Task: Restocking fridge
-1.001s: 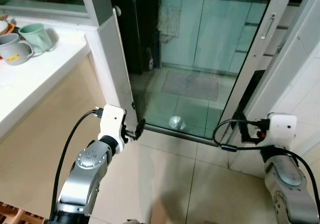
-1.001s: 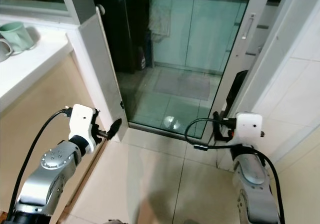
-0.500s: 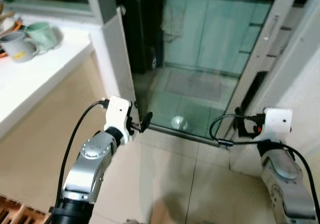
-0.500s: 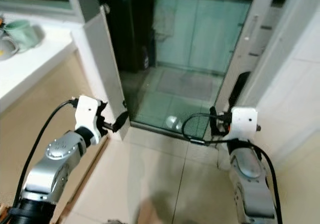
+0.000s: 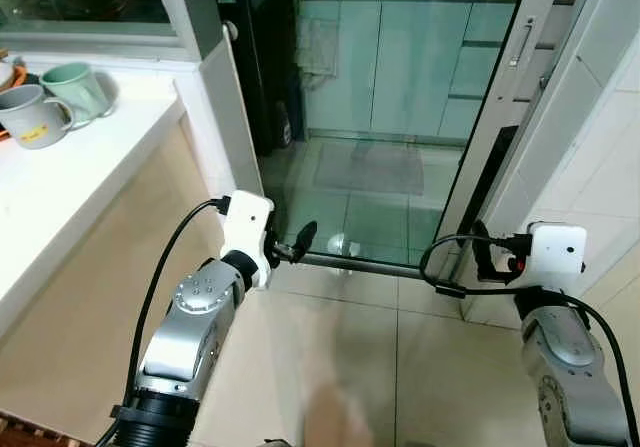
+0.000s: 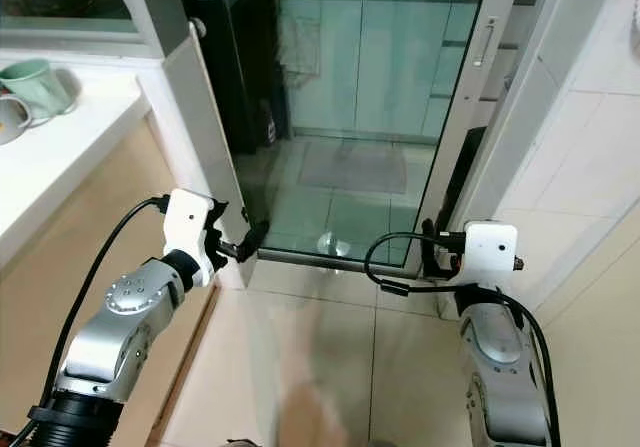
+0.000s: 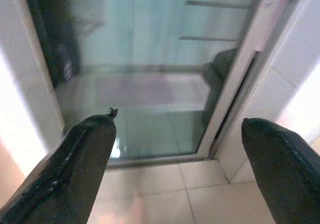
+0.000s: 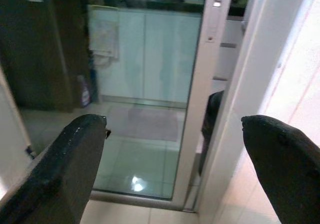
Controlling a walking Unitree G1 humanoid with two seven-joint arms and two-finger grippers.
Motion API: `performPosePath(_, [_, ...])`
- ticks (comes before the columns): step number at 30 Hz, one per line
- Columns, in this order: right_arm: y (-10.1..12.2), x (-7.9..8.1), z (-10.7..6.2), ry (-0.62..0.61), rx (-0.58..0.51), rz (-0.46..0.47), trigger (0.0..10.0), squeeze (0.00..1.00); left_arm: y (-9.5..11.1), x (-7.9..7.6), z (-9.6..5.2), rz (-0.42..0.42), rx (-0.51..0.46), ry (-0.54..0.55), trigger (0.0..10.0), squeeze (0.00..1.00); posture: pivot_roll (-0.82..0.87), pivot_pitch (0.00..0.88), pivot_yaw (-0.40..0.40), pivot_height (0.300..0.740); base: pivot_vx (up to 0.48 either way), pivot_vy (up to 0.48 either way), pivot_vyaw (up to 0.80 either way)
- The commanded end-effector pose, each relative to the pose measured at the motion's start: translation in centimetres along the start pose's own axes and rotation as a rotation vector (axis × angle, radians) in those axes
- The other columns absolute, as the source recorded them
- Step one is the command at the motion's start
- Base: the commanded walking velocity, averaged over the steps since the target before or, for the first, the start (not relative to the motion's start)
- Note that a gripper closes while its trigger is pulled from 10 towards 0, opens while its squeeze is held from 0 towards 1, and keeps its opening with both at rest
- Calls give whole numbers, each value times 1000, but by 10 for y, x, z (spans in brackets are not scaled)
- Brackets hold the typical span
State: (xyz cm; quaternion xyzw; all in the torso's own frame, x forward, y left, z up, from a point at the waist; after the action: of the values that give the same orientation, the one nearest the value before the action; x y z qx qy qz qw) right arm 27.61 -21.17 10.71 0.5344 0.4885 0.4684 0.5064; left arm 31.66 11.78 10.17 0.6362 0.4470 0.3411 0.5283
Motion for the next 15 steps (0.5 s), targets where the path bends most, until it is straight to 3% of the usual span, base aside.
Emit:
performPosePath(1, [4,0,-6,11,-11,15,10000,0,-13,14,-10,29,61,62,10000,0,-183,0,103,740,0,0,0])
performPosePath(4, [-5,-3,-18,7,31,42,10000,0,-30,13,-28,66,110,56,10000,0,-179,0,98,740,0,0,0])
performPosePath(5, [-13,-3,-25,14,63,61,10000,0,-44,9,-38,2,150,59,10000,0,-170,0,83,740,0,0,0])
performPosePath(9, [-20,-7,-26,-8,91,110,10000,0,-45,1,-36,-18,133,37,10000,0,-167,0,77,740,0,0,0])
performPosePath(15, [-19,-1,-18,21,98,160,10000,0,-32,12,-28,-96,75,85,10000,0,-164,0,77,740,0,0,0])
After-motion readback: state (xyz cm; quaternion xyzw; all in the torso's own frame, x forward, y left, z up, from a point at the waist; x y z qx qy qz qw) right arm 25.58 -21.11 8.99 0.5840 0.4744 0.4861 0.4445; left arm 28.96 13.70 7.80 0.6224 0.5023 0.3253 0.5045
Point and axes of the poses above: a point about 5 cm out from each wrist's last joint towards the gripper, its own z axis pointing out of the wrist towards the gripper, its own y axis along the axis of the wrist's last joint, x = y × z, the point moved 3 cm from there along z, pointing out of the wrist towards the gripper, and after that the axes turned 6 degrees about z, right-handed, at the moved point
